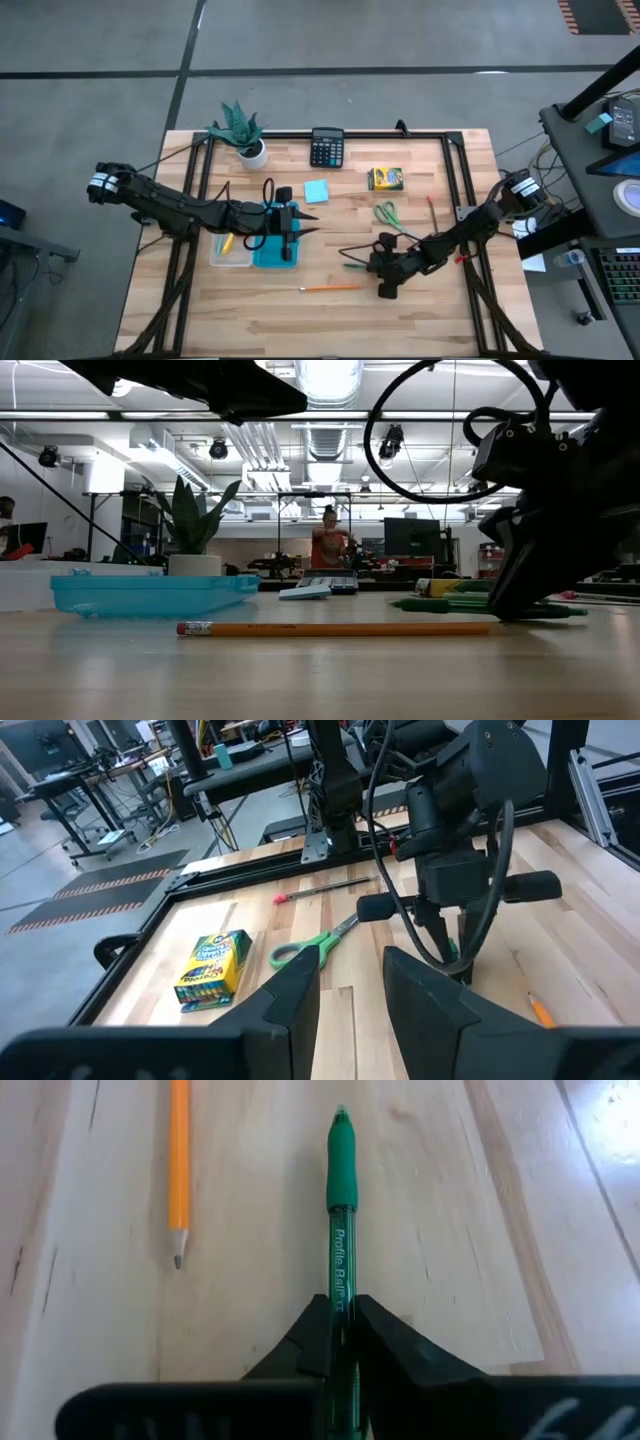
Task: Pack school essentials
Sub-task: Put the green pen into the blue supply box
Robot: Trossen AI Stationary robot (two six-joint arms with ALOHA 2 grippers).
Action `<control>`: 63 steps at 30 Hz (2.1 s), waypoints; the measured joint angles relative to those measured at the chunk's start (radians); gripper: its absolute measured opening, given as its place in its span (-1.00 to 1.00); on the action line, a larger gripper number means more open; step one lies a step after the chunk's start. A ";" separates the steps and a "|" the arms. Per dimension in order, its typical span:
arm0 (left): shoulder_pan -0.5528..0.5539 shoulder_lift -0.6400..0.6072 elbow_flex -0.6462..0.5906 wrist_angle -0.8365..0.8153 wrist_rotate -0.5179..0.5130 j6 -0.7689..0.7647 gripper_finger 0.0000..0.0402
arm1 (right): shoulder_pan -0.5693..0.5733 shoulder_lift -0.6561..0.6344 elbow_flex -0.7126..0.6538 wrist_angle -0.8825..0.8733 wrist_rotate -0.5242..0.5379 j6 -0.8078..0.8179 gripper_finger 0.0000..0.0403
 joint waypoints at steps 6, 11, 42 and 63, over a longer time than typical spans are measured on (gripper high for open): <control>0.000 0.000 0.000 0.000 0.000 -0.023 -0.52 | -0.005 -0.019 0.012 -0.004 0.014 -0.051 -0.89; 0.000 0.000 0.000 0.011 0.000 -0.022 -0.52 | -0.012 -0.071 0.007 -0.036 0.019 -0.111 -0.89; 0.000 0.115 -0.001 0.414 0.066 0.001 -0.52 | -0.264 -0.189 -0.114 1.106 -0.100 -0.661 -0.89; 0.007 0.362 0.017 0.888 0.132 -0.052 -0.52 | -0.274 -0.164 -0.090 1.122 -0.101 -0.658 -0.89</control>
